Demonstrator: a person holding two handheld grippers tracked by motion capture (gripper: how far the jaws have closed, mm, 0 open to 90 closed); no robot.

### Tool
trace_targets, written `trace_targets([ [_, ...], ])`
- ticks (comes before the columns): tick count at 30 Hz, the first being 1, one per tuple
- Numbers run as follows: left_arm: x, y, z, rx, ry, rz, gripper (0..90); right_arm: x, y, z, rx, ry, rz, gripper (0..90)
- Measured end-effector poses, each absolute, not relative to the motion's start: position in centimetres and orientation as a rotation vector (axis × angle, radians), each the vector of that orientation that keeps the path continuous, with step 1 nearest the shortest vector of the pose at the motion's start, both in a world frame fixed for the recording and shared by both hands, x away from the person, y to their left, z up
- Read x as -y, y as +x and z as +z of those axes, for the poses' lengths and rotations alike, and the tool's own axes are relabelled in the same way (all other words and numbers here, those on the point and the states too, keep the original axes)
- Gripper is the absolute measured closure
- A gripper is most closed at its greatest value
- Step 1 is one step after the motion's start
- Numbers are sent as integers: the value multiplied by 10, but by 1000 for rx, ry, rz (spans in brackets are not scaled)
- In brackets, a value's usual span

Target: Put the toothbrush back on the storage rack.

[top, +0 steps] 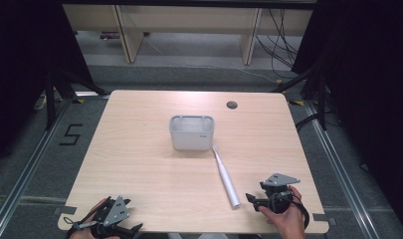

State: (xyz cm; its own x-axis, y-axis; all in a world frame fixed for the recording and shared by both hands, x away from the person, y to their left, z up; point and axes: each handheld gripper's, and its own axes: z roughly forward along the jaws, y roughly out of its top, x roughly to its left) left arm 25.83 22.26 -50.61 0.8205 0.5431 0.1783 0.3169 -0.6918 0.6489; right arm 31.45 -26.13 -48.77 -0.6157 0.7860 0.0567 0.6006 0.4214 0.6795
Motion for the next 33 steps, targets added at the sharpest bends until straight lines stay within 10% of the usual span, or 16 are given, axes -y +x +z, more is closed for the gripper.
trace_targets([
  [33, -225, 260, -505, -640, 2371, 473, 157, 216, 348, -446, -2606, 1099, 890, 389],
])
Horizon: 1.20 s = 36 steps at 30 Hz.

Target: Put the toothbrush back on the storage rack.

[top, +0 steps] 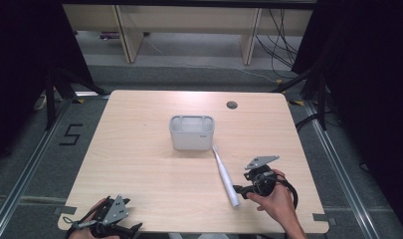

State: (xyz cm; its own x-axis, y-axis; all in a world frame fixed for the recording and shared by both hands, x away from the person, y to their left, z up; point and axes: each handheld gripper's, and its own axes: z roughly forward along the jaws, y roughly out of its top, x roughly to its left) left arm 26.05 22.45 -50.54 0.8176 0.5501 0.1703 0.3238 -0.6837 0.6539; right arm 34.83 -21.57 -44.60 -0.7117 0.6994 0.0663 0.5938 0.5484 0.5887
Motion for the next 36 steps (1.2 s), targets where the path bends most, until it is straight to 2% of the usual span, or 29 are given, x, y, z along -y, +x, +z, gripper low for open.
trace_targets([
  [15, -225, 260, -505, -624, 2381, 466, 157, 186, 377, -436, -2684, 1189, 716, 389],
  [27, -224, 260, -506, -630, 2376, 462, 158, 171, 403, -454, -2785, 1130, 597, 419],
  [36, -224, 260, -505, -628, 2375, 466, 157, 164, 409, -462, -2817, 1125, 518, 448],
])
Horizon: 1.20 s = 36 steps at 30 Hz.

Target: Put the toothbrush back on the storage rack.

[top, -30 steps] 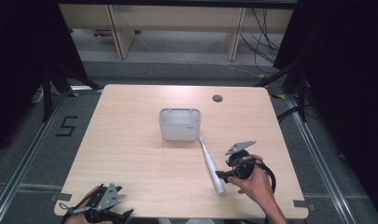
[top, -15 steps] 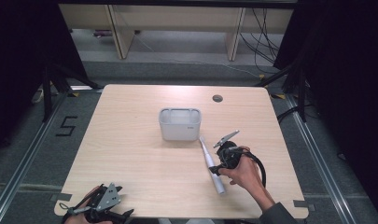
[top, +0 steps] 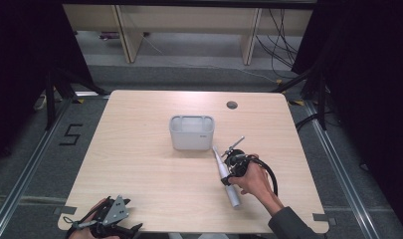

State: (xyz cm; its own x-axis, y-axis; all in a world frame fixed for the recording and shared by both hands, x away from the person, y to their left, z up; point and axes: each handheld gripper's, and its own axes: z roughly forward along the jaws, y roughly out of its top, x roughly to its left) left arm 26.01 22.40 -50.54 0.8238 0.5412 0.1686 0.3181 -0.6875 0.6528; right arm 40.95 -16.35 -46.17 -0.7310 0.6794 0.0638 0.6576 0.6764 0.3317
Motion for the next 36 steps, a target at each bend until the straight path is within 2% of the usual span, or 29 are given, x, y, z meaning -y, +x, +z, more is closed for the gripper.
trace_targets([
  [11, -224, 260, -506, -630, 2375, 464, 157, 157, 418, -469, -2852, 1181, 468, 470],
  [20, -223, 259, -506, -642, 2362, 457, 157, 153, 426, -473, -2876, 1197, 395, 536],
  [25, -223, 259, -506, -639, 2364, 461, 157, 156, 427, -474, -2925, 1159, 359, 649],
  [36, -223, 259, -506, -634, 2369, 460, 157, 148, 424, -474, -2967, 1119, 203, 657],
])
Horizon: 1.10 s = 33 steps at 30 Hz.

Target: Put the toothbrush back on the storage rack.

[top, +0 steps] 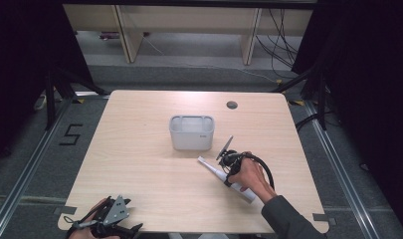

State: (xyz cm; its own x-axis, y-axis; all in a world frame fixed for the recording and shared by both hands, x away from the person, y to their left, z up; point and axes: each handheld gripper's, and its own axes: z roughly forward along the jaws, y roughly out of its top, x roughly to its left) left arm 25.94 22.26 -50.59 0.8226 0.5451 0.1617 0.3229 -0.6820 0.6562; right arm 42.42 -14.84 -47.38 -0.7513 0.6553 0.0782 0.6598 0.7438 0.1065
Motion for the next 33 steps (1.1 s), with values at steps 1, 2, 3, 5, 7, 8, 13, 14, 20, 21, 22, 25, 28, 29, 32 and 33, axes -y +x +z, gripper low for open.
trace_targets([
  [1, -223, 259, -506, -625, 2374, 463, 157, 149, 425, -474, 2910, -1053, -190, 657],
  [2, -223, 260, -505, -615, 2392, 466, 158, 149, 425, -474, 2931, -1038, -167, 657],
  [3, -223, 260, -506, -625, 2382, 463, 158, 148, 425, -474, 2922, -1046, -159, 658],
  [5, -223, 260, -506, -626, 2376, 465, 158, 147, 425, -474, 2917, -1038, -158, 658],
  [7, -223, 259, -506, -623, 2375, 464, 158, 147, 425, -474, 2955, -1000, -131, 660],
  [8, -223, 260, -506, -618, 2382, 462, 158, 146, 426, -474, 2964, -977, -131, 661],
  [13, -223, 260, -506, -628, 2370, 466, 158, 144, 424, -474, 2978, -974, -103, 663],
  [14, -223, 259, -506, -621, 2380, 461, 158, 144, 424, -474, 2967, -962, -121, 663],
  [20, -223, 260, -506, -628, 2380, 458, 158, 144, 423, -475, 2992, -926, -132, 664],
  [21, -223, 260, -506, -628, 2380, 458, 158, 144, 423, -475, 2992, -926, -132, 664],
  [22, -224, 260, -506, -622, 2386, 462, 158, 144, 422, -474, 2979, -954, -124, 665],
  [25, -223, 260, -506, -631, 2367, 462, 158, 146, 420, -473, 2978, -944, -148, 665],
  [28, -224, 261, -505, -619, 2387, 466, 158, 148, 418, -470, 2992, -954, -157, 665],
  [29, -224, 260, -505, -627, 2369, 468, 158, 151, 416, -467, 2994, -968, -197, 666],
  [32, -224, 260, -505, -615, 2390, 466, 158, 155, 412, -459, 2977, -982, -269, 665],
  [33, -224, 261, -505, -621, 2383, 468, 158, 157, 410, -456, 2976, -993, -315, 665],
])
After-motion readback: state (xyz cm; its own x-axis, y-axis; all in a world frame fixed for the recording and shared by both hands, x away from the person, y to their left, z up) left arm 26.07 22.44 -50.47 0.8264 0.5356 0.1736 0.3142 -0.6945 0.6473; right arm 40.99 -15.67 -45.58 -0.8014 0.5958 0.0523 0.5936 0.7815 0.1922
